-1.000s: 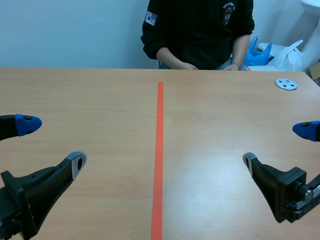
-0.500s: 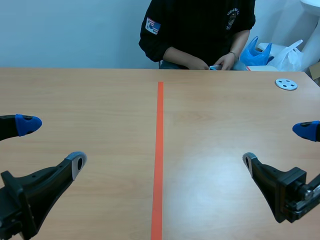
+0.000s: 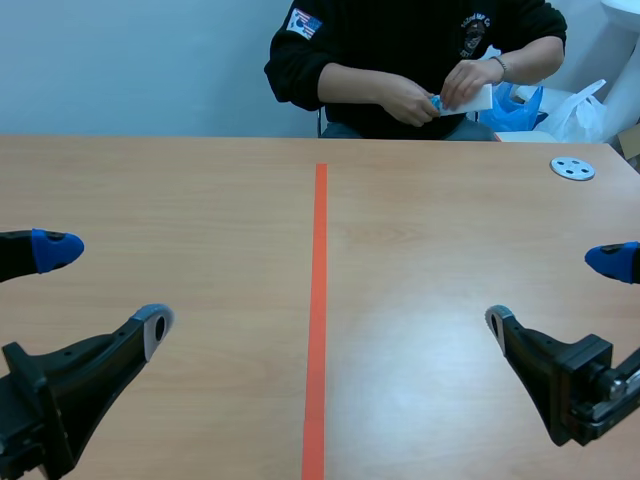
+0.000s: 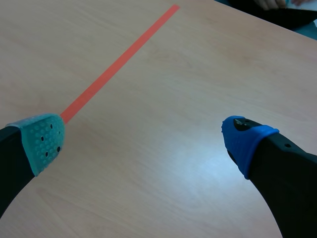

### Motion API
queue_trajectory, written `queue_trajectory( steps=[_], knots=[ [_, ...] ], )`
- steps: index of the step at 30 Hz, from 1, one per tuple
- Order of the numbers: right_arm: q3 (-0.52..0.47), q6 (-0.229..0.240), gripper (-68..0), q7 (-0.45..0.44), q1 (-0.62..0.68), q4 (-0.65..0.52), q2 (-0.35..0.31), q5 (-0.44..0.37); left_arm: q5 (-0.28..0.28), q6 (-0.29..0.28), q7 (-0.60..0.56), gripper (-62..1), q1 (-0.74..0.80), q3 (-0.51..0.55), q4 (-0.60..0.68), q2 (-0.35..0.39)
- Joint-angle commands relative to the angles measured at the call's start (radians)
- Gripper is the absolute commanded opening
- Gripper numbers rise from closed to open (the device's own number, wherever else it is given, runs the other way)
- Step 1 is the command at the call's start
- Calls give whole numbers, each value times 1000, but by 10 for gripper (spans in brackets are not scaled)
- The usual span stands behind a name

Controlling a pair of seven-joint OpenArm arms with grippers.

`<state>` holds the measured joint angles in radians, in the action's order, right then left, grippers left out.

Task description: Sort the leaf by its shape. The table is split by an orange tape line. A compound leaf with several leaflets goes to the left side, a simple leaf with one blade goes to the right side. Return to the home posture when a red brick is placed on the table.

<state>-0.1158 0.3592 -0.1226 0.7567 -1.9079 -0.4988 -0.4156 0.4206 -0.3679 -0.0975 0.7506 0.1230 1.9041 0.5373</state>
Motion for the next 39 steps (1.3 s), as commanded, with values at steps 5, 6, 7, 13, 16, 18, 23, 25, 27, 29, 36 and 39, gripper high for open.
queue_trajectory(
  steps=[5,6,7,13,16,18,23,25,27,29,36,39],
  knots=[
    [-8,0,4,-14,-14,-13,-5,-7,9,-1,-14,14,0,-1,21,-5],
    [-8,0,4,-14,-14,-13,-5,-7,9,-1,-14,14,0,-1,21,-5],
    [-8,0,4,-14,-14,-13,-5,-7,9,-1,-14,14,0,-1,21,-5],
    [-8,0,4,-14,-14,-13,-5,-7,9,-1,-14,14,0,-1,21,-5],
    [-8,0,4,-14,-14,-13,-5,-7,9,-1,-14,14,0,-1,21,-5],
    [-8,0,4,-14,-14,-13,-5,-7,9,-1,-14,14,0,-1,21,-5],
    [-8,0,4,-14,-14,-13,-5,-7,9,-1,-14,14,0,-1,21,-5],
    [-8,0,4,-14,-14,-13,-5,-7,9,-1,-14,14,0,-1,21,-5],
    [-8,0,4,-14,-14,-13,-5,-7,9,-1,-14,14,0,-1,21,-5],
    [-8,0,4,-14,-14,-13,-5,-7,9,-1,-14,14,0,-1,21,-5],
    [-8,0,4,-14,-14,-13,-5,-7,9,-2,-9,14,0,-1,21,-5],
    [-8,0,4,-15,-14,-13,-5,-7,2,-2,23,14,-6,-1,21,-5]
  ],
)
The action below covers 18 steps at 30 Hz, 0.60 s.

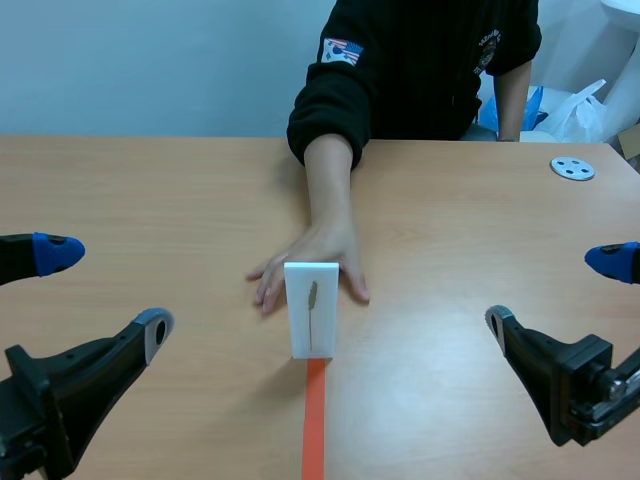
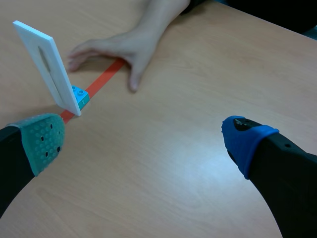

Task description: Sort the leaf by its shape. The table is split by an orange tape line. A compound leaf with several leaflets goes to the left side, a simple leaf with one blade goes to the right side. Return to the home posture when a red brick is placed on the table.

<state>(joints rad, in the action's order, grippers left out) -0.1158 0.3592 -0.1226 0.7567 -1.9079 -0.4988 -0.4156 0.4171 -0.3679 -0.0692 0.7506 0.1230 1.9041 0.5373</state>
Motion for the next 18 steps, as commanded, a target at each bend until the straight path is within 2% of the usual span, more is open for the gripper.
queue_trajectory(
  steps=[1,10,18],
  knots=[
    [-8,0,4,-15,-14,-13,-5,-7,6,-4,7,14,-10,-1,21,-5],
    [-8,0,4,-15,-14,-13,-5,-7,3,-34,70,14,-117,-47,-64,-5],
    [-8,0,4,-18,-15,-13,-5,-7,-79,-47,54,14,-262,-183,-218,-11]
  ],
)
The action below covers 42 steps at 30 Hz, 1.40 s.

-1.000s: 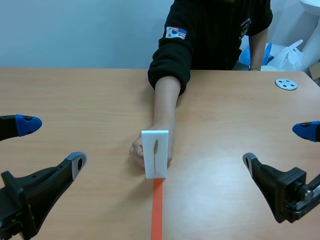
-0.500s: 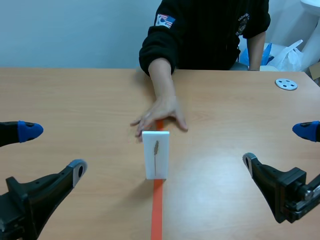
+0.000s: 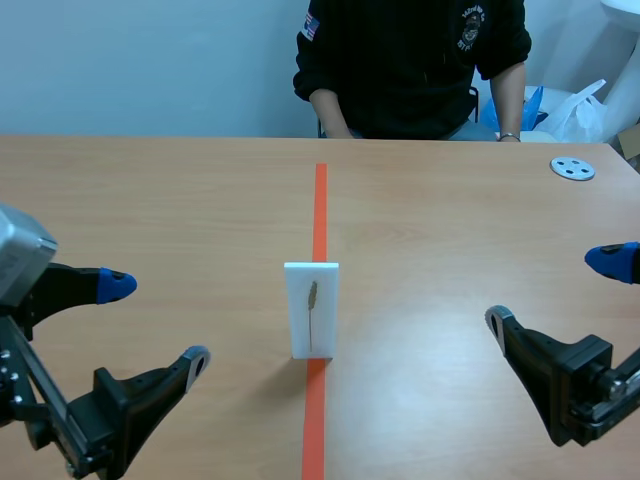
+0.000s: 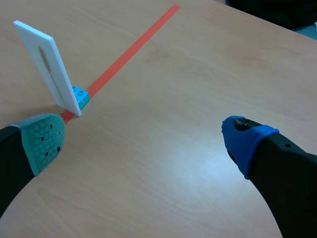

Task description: Sort the leaf by its shape. The table is split by an orange tape line. A compound leaf with several leaflets goes to the left side, a simple leaf with one blade goes to the right side. Return to the home posture when a red brick is placed on the table.

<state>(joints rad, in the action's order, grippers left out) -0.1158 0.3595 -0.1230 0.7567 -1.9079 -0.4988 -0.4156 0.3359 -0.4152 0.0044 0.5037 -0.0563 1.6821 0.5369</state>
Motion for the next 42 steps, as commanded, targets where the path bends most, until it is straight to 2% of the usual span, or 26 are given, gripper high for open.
queue_trajectory(
  steps=[1,14,22,28,34,35,39,42],
  knots=[
    [-8,-1,4,-18,-17,-13,-5,-7,-8,0,-26,14,-39,-23,-19,-14],
    [-8,-1,4,-18,-28,-13,-5,-3,-152,3,-150,14,-351,-293,-379,-126],
    [-8,-1,4,-18,-28,-13,-5,-3,-233,39,-202,14,-512,-408,-570,-229],
    [-8,-1,4,-18,-28,-13,-5,-3,-255,47,-245,14,-586,-454,-668,-284],
    [-8,-1,4,-18,-28,-13,-5,-3,-255,55,-266,14,-593,-458,-675,-304],
    [-8,-1,4,-18,-28,-13,-5,-3,-255,55,-270,6,-593,-459,-675,-306],
    [-8,-1,4,-18,-28,-13,-5,-3,-255,55,-274,-165,-593,-459,-675,-310],
    [-8,-1,4,-18,-28,-13,-5,-3,-255,58,-275,-250,-593,-459,-675,-309]
  ],
)
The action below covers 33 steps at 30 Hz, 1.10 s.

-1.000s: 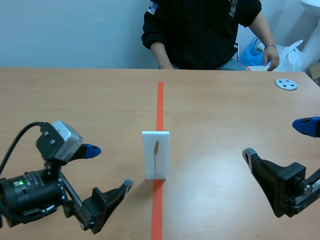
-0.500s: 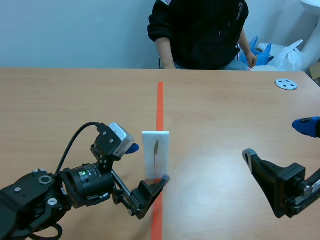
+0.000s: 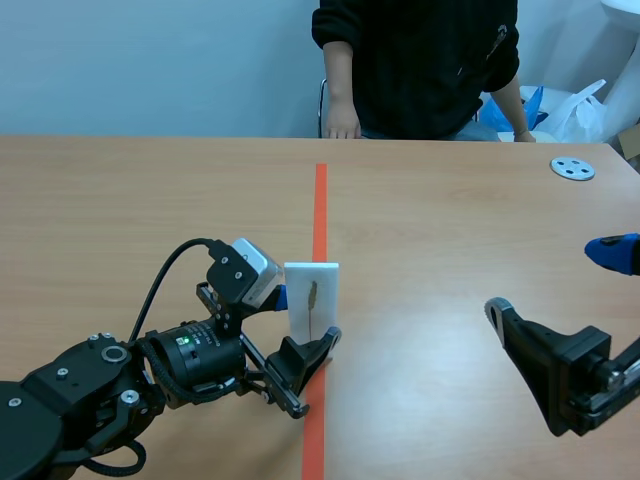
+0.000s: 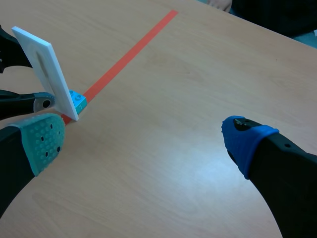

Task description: Sort the leaf by its shape. The table is split by an orange tape line. A compound leaf with several leaflets goes to the left side, a simple leaf with one blade goes to the right side. Return to the home posture when a red brick is placed on the table.

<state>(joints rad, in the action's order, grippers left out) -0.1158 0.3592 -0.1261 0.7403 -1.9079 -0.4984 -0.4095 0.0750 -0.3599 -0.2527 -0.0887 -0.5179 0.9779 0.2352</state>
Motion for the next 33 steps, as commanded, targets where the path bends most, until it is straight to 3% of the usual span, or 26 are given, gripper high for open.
queue_trajectory(
  steps=[1,11,15,19,24,28,33],
  knots=[
    [-8,0,4,-15,-11,-13,-5,-10,6,3,-18,-277,-1,3,29,-8],
    [-8,0,4,-14,-11,-13,-5,-10,6,6,-17,-575,0,3,29,-7],
    [-8,0,4,-14,-11,-13,-5,-10,10,6,-16,-578,1,3,40,-7],
    [-8,0,4,-14,-11,-13,-5,-10,16,6,1,-578,25,31,140,3],
    [-8,0,4,-14,-11,-13,-5,-10,111,6,76,-578,44,131,291,35],
    [-8,0,4,-14,-11,-13,-5,-10,165,11,120,-578,44,235,335,68],
    [-8,0,4,-14,-11,-13,-5,-10,193,86,138,-578,43,368,332,129]
  ],
)
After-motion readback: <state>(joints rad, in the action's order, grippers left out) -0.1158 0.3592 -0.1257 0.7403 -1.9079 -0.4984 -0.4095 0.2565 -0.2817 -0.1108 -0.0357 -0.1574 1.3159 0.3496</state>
